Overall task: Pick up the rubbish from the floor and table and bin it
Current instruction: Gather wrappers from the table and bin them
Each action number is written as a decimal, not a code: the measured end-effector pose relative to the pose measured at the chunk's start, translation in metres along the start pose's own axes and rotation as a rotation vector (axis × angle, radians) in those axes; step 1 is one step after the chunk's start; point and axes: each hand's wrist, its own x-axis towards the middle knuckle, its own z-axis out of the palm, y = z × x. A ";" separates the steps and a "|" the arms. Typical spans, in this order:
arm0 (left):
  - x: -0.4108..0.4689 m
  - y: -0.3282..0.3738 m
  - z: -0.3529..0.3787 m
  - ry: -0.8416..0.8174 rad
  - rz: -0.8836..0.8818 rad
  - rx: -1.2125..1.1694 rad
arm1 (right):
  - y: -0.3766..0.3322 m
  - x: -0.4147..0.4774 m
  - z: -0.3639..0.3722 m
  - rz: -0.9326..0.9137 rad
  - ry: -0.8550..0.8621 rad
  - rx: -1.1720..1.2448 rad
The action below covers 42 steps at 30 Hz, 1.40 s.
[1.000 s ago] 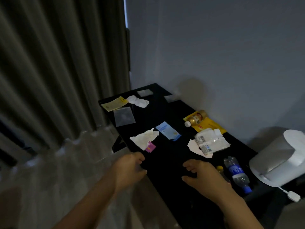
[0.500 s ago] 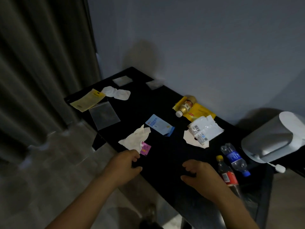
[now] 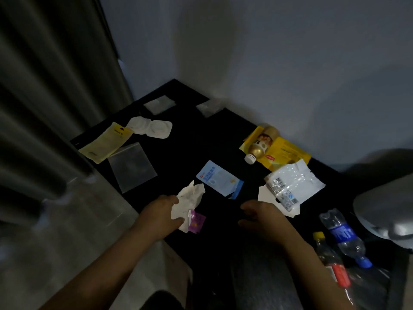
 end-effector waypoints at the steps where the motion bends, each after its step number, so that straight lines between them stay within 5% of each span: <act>1: 0.006 -0.001 0.002 -0.010 -0.016 0.017 | 0.001 0.006 0.001 -0.007 -0.006 -0.009; 12: 0.063 -0.023 0.026 -0.160 -0.058 0.087 | 0.026 0.022 0.023 0.140 -0.033 0.044; 32: 0.129 -0.038 0.055 -0.329 0.377 0.633 | 0.010 0.031 0.052 0.421 0.103 0.159; 42: 0.155 -0.017 0.058 -0.336 0.535 0.453 | 0.026 0.033 0.048 0.514 0.126 0.266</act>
